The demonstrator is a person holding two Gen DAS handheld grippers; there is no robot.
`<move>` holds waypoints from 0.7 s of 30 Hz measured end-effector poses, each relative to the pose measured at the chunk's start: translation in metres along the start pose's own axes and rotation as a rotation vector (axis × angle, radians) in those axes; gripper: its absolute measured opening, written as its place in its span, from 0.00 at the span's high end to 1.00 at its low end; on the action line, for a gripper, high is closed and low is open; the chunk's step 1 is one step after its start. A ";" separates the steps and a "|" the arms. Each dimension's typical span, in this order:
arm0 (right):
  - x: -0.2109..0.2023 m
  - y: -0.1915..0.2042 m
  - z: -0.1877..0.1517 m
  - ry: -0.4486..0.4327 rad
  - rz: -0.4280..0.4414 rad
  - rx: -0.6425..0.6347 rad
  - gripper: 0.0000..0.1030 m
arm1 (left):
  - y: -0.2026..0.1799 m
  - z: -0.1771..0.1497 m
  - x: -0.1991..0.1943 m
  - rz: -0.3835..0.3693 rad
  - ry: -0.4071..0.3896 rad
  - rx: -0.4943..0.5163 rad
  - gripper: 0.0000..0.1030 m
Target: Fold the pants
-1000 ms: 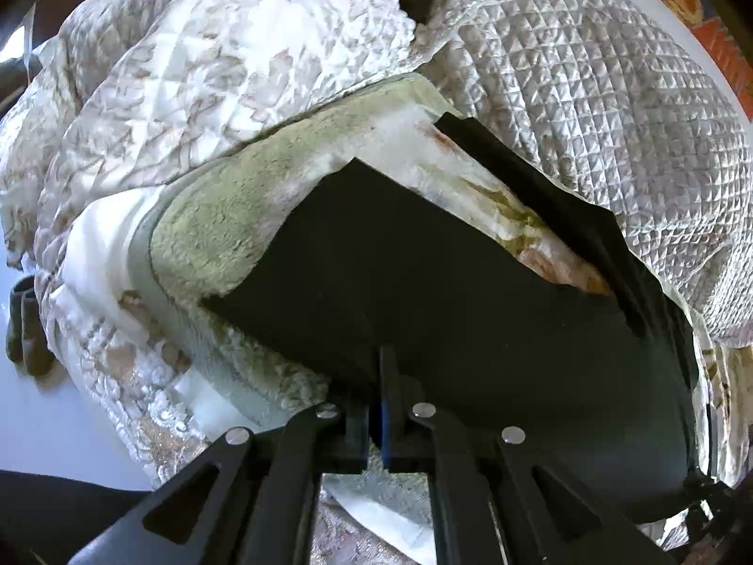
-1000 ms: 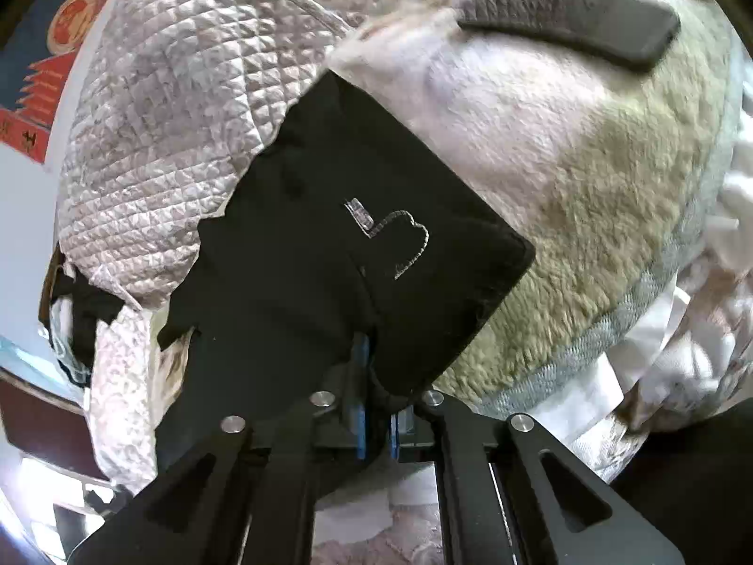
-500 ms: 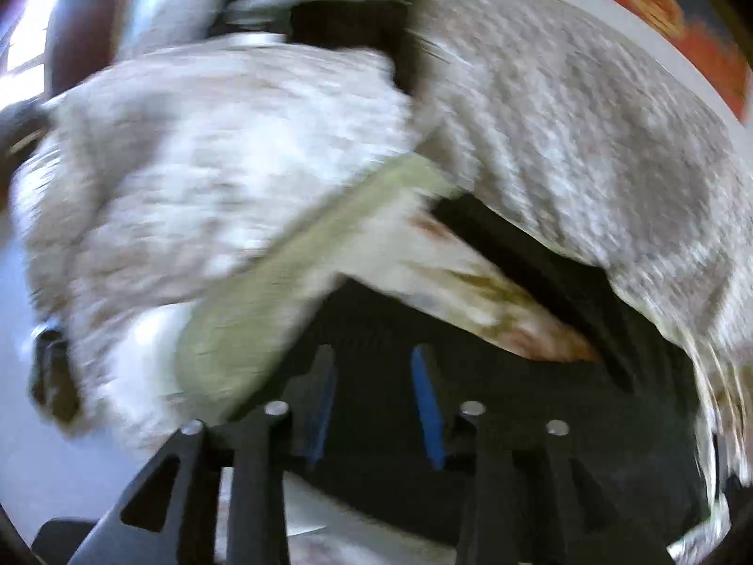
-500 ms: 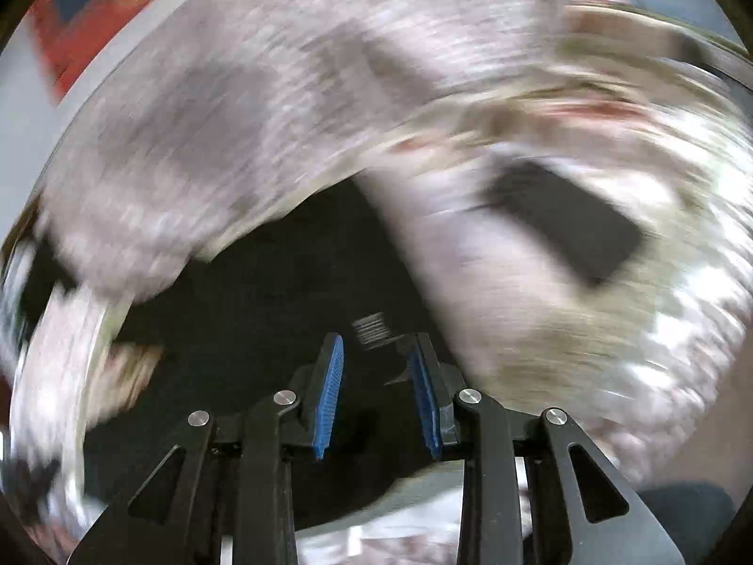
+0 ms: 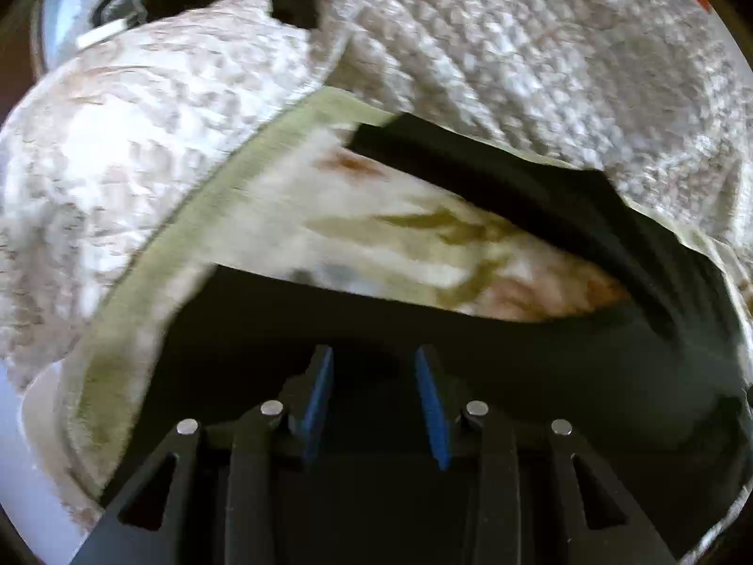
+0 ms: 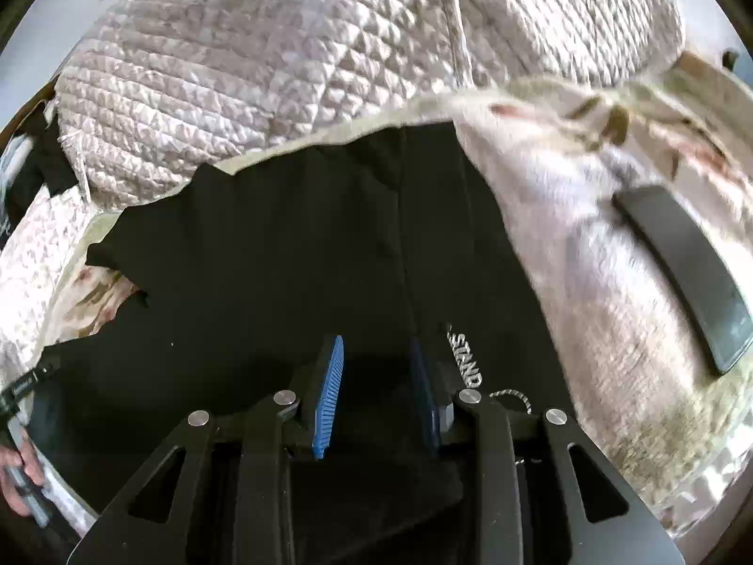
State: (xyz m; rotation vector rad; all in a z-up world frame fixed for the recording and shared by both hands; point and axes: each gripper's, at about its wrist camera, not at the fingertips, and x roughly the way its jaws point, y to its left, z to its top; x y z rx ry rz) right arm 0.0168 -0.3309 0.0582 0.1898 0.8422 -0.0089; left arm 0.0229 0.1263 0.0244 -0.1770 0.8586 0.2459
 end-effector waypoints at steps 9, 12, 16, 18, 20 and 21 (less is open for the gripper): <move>0.009 -0.018 -0.003 0.003 -0.044 0.087 0.71 | 0.004 0.003 0.007 0.041 -0.008 -0.043 0.56; 0.001 -0.001 -0.008 -0.025 -0.003 0.027 0.55 | -0.009 -0.003 -0.004 -0.002 -0.037 -0.010 0.55; -0.008 0.027 -0.016 -0.027 0.066 -0.058 0.53 | -0.025 -0.014 -0.017 -0.049 -0.062 0.039 0.53; -0.012 0.040 -0.021 -0.022 0.083 -0.096 0.53 | -0.032 -0.018 -0.019 -0.064 -0.060 0.061 0.53; -0.014 0.048 -0.027 -0.017 0.082 -0.127 0.53 | -0.038 -0.023 -0.019 -0.061 -0.060 0.084 0.53; -0.013 0.051 -0.030 -0.010 0.080 -0.142 0.53 | -0.039 -0.025 -0.019 -0.066 -0.054 0.085 0.53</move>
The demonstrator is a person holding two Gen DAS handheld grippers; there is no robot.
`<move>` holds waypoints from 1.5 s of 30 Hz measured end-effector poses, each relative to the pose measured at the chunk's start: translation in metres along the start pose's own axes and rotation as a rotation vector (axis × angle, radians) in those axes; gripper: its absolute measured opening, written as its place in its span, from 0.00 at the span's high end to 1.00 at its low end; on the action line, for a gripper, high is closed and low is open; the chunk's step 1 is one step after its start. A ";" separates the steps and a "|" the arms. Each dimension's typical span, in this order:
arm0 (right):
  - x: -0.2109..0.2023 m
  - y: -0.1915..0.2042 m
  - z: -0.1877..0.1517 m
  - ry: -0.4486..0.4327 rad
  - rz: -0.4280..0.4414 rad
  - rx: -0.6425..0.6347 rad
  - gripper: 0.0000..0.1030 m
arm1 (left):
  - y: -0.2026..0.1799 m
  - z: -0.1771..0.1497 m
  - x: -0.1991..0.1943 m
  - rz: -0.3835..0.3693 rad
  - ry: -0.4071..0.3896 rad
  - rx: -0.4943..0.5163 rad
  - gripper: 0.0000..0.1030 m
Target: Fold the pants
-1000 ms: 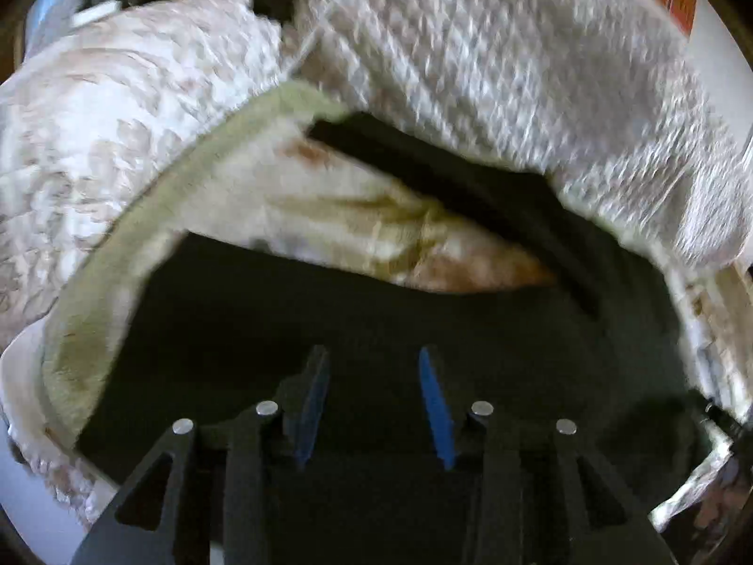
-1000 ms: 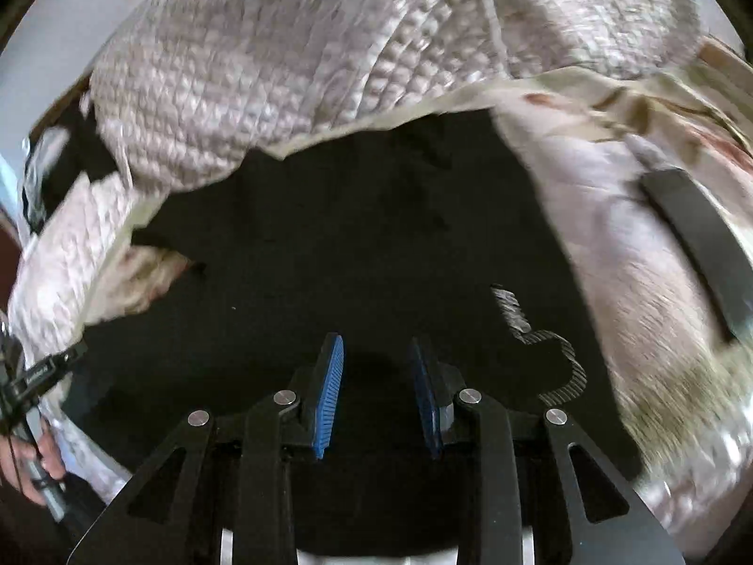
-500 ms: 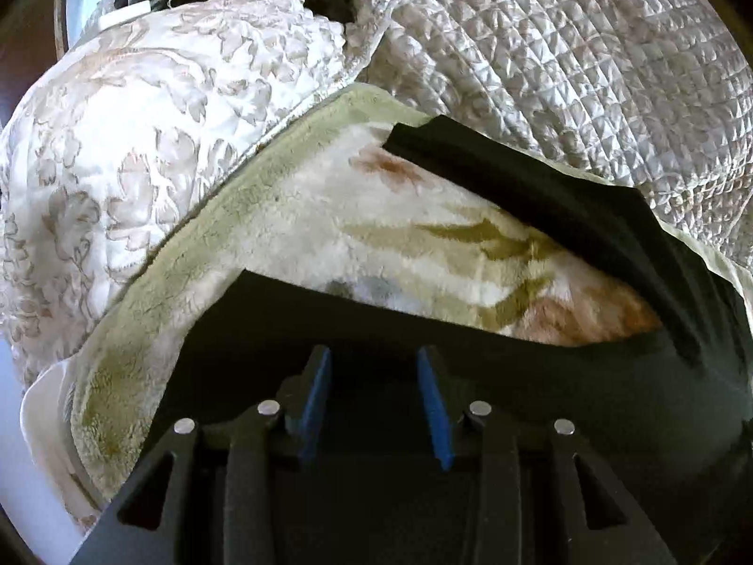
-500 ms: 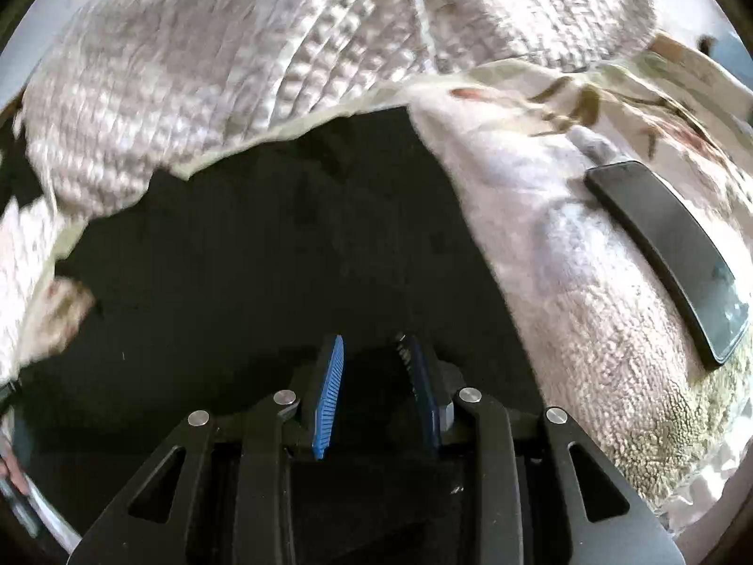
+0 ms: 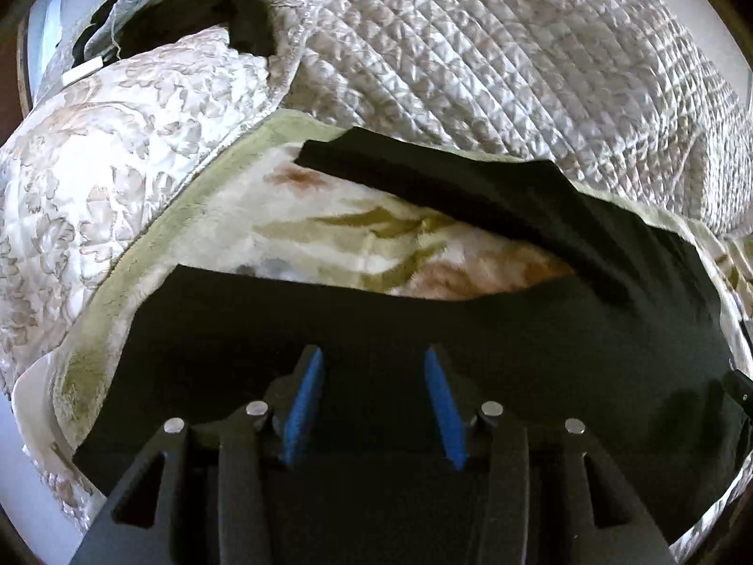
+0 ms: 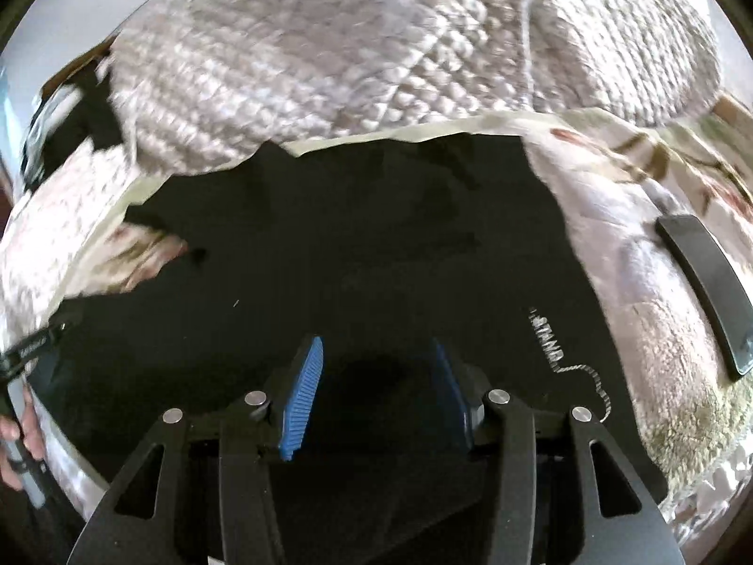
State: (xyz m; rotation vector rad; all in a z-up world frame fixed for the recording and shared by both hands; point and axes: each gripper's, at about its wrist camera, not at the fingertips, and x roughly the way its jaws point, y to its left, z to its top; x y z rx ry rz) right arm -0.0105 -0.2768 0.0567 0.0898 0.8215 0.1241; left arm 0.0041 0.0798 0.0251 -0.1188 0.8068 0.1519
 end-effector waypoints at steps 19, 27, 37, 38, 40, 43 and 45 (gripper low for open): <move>-0.002 0.020 -0.013 0.026 -0.027 -0.084 0.37 | -0.023 -0.018 -0.006 -0.077 0.023 0.074 0.50; -0.017 0.031 -0.012 0.017 0.033 -0.090 0.37 | -0.040 -0.023 -0.016 -0.118 0.030 0.106 0.50; -0.012 0.030 0.007 0.043 0.073 -0.104 0.37 | -0.055 -0.012 -0.015 -0.134 0.037 0.136 0.50; -0.011 0.030 0.010 0.047 0.077 -0.111 0.37 | -0.056 -0.010 -0.015 -0.135 0.038 0.138 0.50; -0.009 0.030 0.016 0.052 0.086 -0.124 0.37 | -0.058 -0.006 -0.013 -0.139 0.039 0.145 0.50; -0.005 0.029 0.028 0.051 0.098 -0.149 0.37 | -0.061 0.003 -0.010 -0.137 0.038 0.160 0.50; -0.001 0.027 0.038 0.055 0.111 -0.158 0.37 | -0.063 0.012 -0.006 -0.145 0.040 0.166 0.50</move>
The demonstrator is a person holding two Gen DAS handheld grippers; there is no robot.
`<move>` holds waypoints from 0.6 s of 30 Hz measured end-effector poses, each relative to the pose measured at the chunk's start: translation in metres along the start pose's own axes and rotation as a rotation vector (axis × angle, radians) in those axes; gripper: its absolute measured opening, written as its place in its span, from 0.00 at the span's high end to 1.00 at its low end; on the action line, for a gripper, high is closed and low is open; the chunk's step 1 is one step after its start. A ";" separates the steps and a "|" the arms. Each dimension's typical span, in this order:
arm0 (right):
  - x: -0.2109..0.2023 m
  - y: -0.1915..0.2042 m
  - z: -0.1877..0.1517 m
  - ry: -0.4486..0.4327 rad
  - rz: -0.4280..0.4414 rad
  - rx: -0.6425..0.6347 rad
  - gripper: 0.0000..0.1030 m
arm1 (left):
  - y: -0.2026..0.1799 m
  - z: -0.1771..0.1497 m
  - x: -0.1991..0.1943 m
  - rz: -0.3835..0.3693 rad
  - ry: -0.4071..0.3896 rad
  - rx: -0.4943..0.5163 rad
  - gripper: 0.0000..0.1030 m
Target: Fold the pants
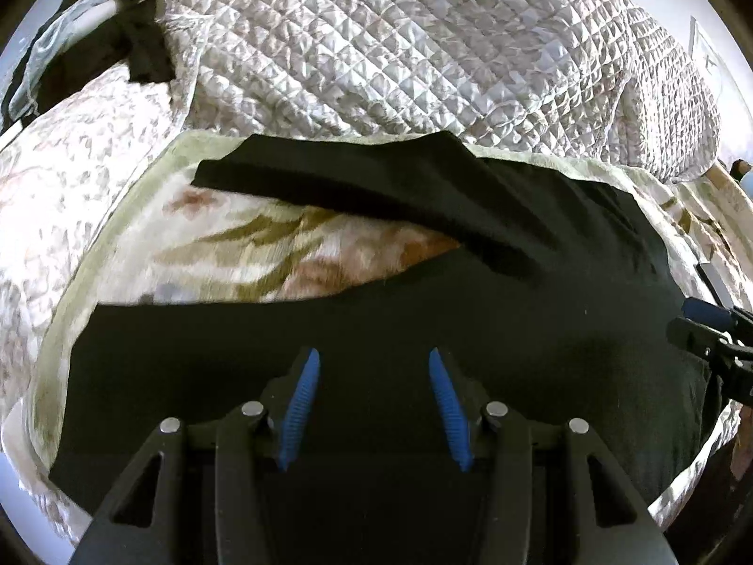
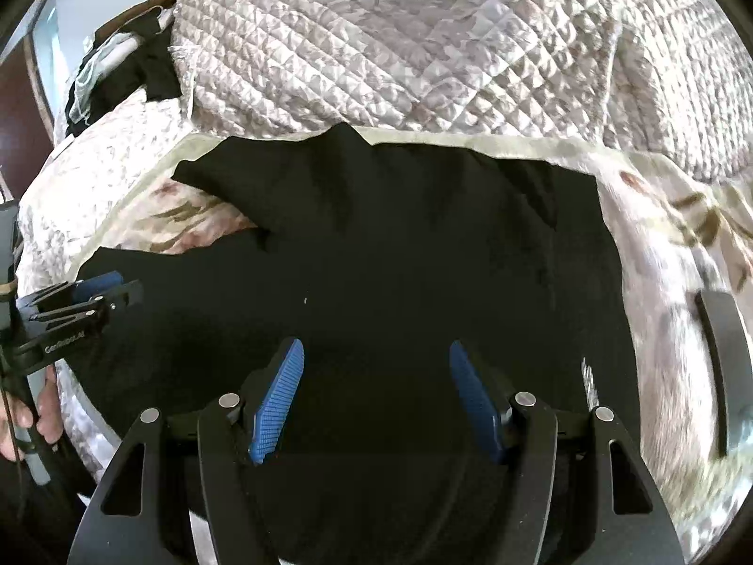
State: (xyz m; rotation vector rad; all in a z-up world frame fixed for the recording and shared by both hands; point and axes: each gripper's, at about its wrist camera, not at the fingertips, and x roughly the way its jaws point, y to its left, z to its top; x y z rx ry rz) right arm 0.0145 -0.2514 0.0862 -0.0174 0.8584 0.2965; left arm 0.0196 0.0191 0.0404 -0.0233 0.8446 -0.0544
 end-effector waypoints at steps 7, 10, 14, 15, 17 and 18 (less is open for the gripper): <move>0.027 -0.023 0.044 0.017 0.012 -0.053 0.37 | 0.007 0.047 0.021 -0.042 -0.010 0.024 0.45; 0.041 -0.033 0.064 0.024 0.022 -0.060 0.37 | 0.011 0.073 0.037 -0.053 -0.027 0.023 0.41; 0.064 -0.044 0.096 0.018 0.028 -0.091 0.37 | 0.016 0.107 0.067 -0.075 -0.033 0.018 0.34; 0.070 -0.045 0.102 0.019 0.037 -0.098 0.37 | 0.016 0.116 0.076 -0.081 -0.033 0.021 0.32; 0.087 -0.050 0.116 0.023 0.046 -0.118 0.35 | 0.016 0.132 0.094 -0.088 -0.030 0.022 0.31; 0.095 -0.053 0.123 0.025 0.043 -0.127 0.35 | 0.016 0.139 0.104 -0.091 -0.025 0.025 0.30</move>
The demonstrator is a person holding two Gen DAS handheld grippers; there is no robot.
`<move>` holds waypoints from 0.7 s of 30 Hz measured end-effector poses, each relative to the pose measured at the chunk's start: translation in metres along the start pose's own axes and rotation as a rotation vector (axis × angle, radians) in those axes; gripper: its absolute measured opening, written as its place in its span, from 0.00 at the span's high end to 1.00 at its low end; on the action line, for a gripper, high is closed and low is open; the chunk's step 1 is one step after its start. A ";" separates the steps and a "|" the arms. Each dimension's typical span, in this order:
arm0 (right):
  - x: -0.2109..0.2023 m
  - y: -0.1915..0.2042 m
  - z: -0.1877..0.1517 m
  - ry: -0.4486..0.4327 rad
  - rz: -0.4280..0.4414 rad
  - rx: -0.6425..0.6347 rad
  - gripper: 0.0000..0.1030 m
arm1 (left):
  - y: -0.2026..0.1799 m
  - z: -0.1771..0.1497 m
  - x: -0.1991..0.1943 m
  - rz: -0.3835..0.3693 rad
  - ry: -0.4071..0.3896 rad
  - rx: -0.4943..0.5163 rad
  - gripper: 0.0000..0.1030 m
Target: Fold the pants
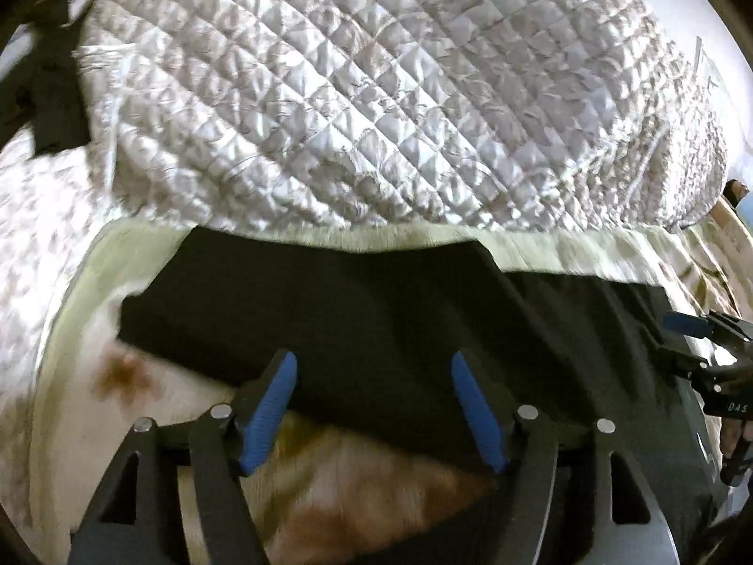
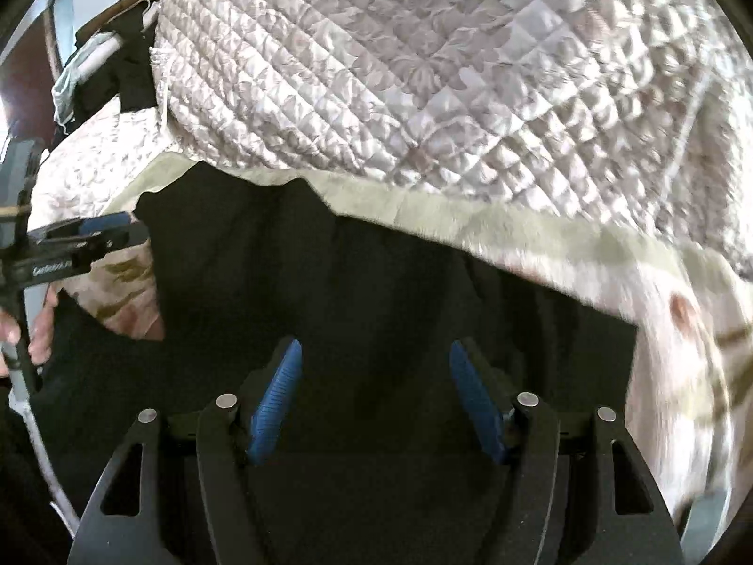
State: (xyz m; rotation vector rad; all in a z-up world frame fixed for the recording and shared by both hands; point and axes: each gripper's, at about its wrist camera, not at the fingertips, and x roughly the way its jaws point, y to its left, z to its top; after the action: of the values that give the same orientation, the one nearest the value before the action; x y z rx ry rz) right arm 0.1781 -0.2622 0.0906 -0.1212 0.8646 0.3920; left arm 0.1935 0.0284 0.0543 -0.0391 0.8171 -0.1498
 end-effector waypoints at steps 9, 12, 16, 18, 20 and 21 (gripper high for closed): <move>0.081 -0.038 0.040 0.085 0.024 -0.029 0.35 | 0.011 0.042 0.087 0.016 0.068 0.001 0.26; 0.103 -0.041 0.040 0.136 0.016 -0.057 0.35 | 0.008 0.045 0.108 0.024 0.087 0.030 0.25; 0.106 -0.036 0.038 0.139 0.003 -0.101 0.37 | 0.004 0.038 0.127 0.053 0.089 0.060 0.23; 0.105 -0.032 0.037 0.132 -0.014 -0.125 0.76 | -0.001 0.037 0.126 0.065 0.086 0.086 0.34; 0.101 -0.026 0.035 0.132 -0.024 -0.150 0.90 | -0.011 0.036 0.124 0.047 0.084 0.129 0.60; 0.099 -0.023 0.034 0.127 -0.036 -0.162 0.91 | -0.018 0.036 0.123 0.045 0.087 0.165 0.93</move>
State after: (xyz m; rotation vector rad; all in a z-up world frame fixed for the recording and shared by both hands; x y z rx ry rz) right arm 0.2691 -0.2463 0.0359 -0.3137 0.9535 0.4234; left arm 0.3004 -0.0082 -0.0085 0.1419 0.8892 -0.1764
